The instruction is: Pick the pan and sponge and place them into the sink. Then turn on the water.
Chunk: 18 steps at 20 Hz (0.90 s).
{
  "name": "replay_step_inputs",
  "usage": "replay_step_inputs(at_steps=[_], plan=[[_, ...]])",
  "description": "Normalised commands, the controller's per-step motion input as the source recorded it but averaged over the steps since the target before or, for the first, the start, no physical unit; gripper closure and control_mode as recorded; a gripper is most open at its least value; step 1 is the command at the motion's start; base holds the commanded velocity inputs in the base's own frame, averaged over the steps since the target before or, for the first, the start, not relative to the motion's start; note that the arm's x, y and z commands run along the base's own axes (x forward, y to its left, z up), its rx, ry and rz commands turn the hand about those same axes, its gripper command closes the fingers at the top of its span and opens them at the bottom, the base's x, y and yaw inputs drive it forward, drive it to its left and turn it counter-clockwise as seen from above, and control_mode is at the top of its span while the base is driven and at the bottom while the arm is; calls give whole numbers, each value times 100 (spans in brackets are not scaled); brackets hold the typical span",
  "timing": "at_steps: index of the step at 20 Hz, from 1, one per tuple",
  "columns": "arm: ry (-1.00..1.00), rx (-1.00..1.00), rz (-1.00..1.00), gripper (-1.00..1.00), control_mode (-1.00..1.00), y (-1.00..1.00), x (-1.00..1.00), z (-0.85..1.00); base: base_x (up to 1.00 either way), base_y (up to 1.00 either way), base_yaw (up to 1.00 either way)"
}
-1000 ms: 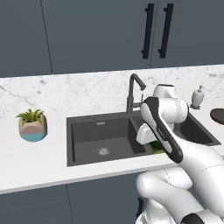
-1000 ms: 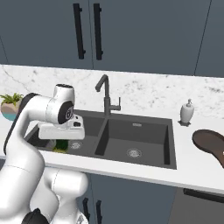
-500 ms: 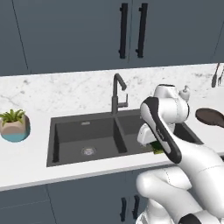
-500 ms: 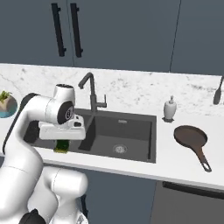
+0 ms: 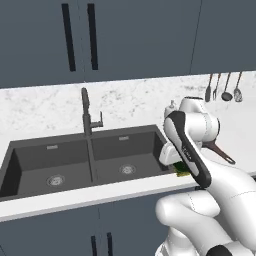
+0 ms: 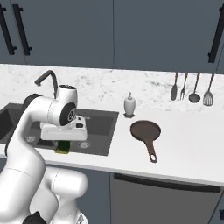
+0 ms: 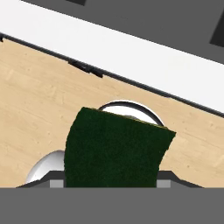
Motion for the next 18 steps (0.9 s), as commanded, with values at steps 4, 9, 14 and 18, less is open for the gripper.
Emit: replay_step_inputs(at_steps=[4,9,14,18], plan=[[0,0,0,100,100,0,0,0,24,0,-15],[0,0,0,100,100,0,0,0,65,0,-15],[0,0,0,100,100,0,0,0,39,0,-7],[0,0,0,100,100,0,0,0,2,-16,-3]])
